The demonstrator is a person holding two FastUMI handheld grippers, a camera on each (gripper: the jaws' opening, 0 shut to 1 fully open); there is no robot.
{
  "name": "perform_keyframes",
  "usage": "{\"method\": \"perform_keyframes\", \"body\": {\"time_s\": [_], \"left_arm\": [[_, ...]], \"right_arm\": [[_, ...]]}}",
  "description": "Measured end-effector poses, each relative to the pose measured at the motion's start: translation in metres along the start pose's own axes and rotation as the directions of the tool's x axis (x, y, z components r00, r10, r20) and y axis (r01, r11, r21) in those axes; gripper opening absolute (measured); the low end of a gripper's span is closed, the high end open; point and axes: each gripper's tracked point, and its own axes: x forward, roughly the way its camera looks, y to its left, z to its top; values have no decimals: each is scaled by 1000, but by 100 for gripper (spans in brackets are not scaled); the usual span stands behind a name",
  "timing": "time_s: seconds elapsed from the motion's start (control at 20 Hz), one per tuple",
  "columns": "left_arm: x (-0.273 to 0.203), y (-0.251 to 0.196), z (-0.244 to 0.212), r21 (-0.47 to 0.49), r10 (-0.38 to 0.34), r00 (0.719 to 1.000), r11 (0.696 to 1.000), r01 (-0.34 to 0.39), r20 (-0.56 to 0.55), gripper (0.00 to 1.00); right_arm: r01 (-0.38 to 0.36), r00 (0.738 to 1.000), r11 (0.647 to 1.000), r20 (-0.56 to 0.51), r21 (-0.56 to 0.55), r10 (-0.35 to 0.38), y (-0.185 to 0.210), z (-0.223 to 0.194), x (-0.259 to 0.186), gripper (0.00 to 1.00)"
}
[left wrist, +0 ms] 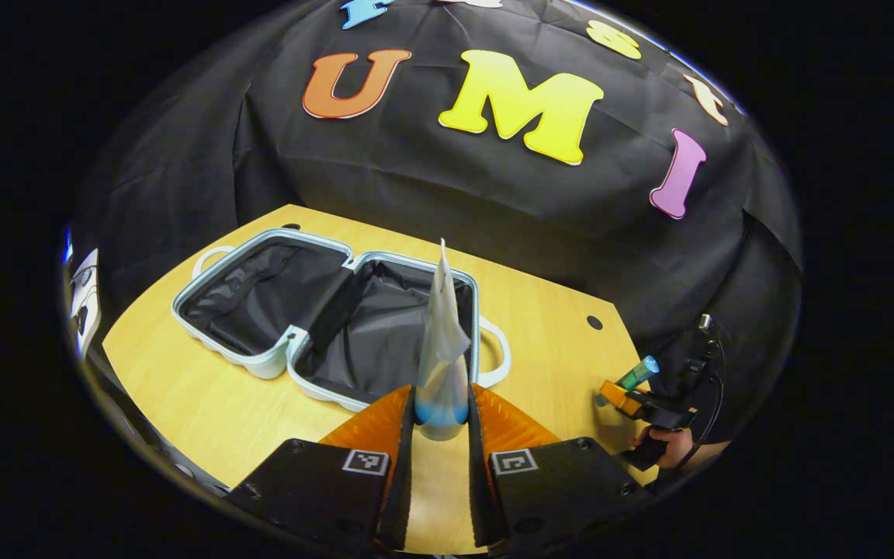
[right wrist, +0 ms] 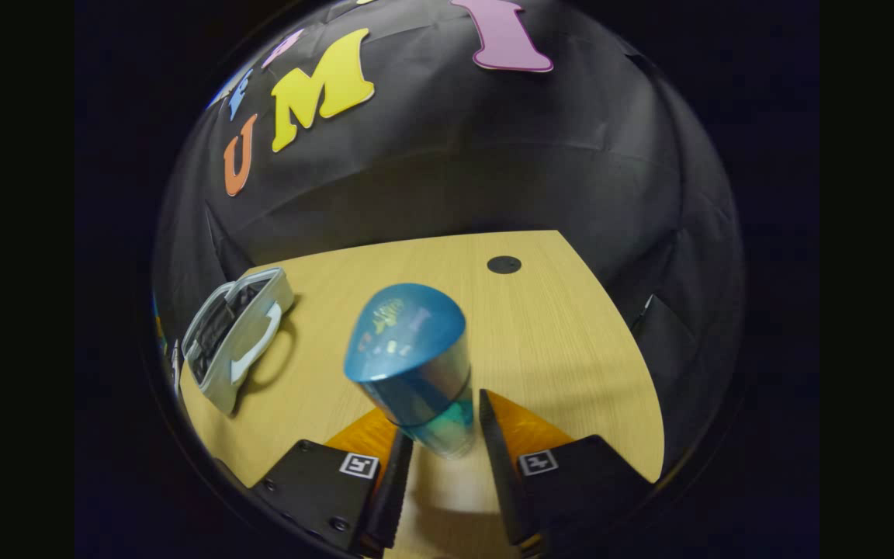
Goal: First open the suitcase, pack the skin care products into it, and then close the suitcase.
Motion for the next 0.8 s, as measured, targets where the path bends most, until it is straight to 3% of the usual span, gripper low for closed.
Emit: {"method": "perform_keyframes", "body": {"time_s": [0.05, 0.25, 0.4, 0.5, 0.7, 0.75, 0.8], "left_arm": [[3, 5, 3, 16, -13, 1000, 1000, 13, -17, 34], [30, 23, 13, 48, -96, 985, 993, 104, -146, 34], [54, 45, 16, 61, -116, 964, 989, 134, -238, 34], [73, 62, 12, 61, -123, 936, 987, 151, -329, 34], [104, 79, -12, 0, -136, 822, 987, 163, -553, 34], [109, 79, -18, -24, -151, 786, 985, 171, -600, 34], [114, 85, -26, -49, -156, 726, 985, 167, -670, 34]], "right_arm": [[9, 1000, 1000, -5, -17, -9, 0, 1, -1, 41], [-24, 999, 1000, -30, 2, 24, 7, 6, -18, 31], [-75, 996, 996, -39, 44, 77, 18, 14, -55, 30], [-113, 992, 991, -43, 74, 116, 27, 18, -86, 29], [-210, 971, 963, -79, 172, 226, 55, 14, -151, 28], [-230, 964, 953, -86, 196, 251, 61, 13, -167, 29], [-260, 953, 937, -97, 233, 288, 71, 9, -185, 28]]}}
